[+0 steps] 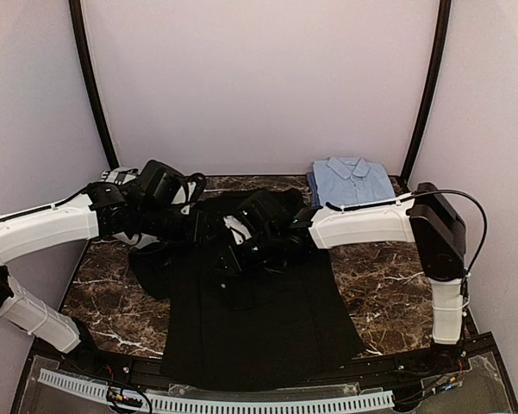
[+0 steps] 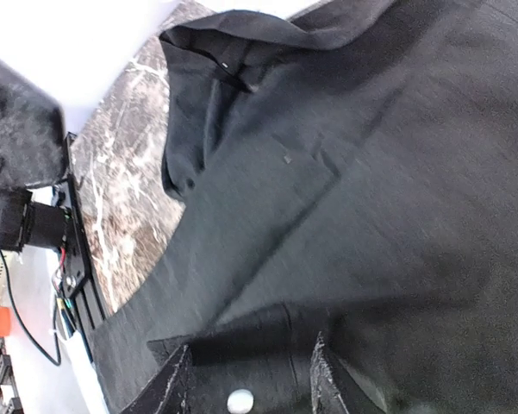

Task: Fold and stack the long sleeve shirts
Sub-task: Place the sleeve at the center of the board.

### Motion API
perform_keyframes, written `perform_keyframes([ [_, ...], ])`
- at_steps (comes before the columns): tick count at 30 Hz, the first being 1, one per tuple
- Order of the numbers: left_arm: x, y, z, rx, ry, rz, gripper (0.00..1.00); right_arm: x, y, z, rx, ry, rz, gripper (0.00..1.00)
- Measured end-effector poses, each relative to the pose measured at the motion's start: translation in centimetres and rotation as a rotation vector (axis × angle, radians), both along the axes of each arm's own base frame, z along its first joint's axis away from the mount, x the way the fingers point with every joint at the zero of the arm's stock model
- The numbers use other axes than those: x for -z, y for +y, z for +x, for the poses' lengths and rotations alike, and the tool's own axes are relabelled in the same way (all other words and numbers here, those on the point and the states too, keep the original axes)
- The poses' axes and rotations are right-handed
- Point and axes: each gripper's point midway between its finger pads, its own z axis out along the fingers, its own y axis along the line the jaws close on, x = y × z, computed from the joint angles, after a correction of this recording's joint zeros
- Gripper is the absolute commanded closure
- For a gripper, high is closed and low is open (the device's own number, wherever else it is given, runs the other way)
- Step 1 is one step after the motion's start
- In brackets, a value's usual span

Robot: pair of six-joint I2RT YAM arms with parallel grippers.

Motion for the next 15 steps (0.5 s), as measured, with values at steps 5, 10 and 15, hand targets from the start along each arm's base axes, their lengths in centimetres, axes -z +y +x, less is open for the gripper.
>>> perform_keyframes([
  [5,0.5,0.3,-0.2,0.02,0.007,0.013,0.51,1.4,1.0,0.7,-0.011,0.034,0.001,0.5],
  [10,1.2,0.0,-1.2,0.078,0.03,0.012,0.51,0.7,0.0,2.8,0.03,0.051,0.031,0.48],
  [15,1.5,-0.6,-2.2,0.139,0.045,0.011,0.51,-0.2,-2.0,5.6,0.097,0.047,0.052,0.48],
])
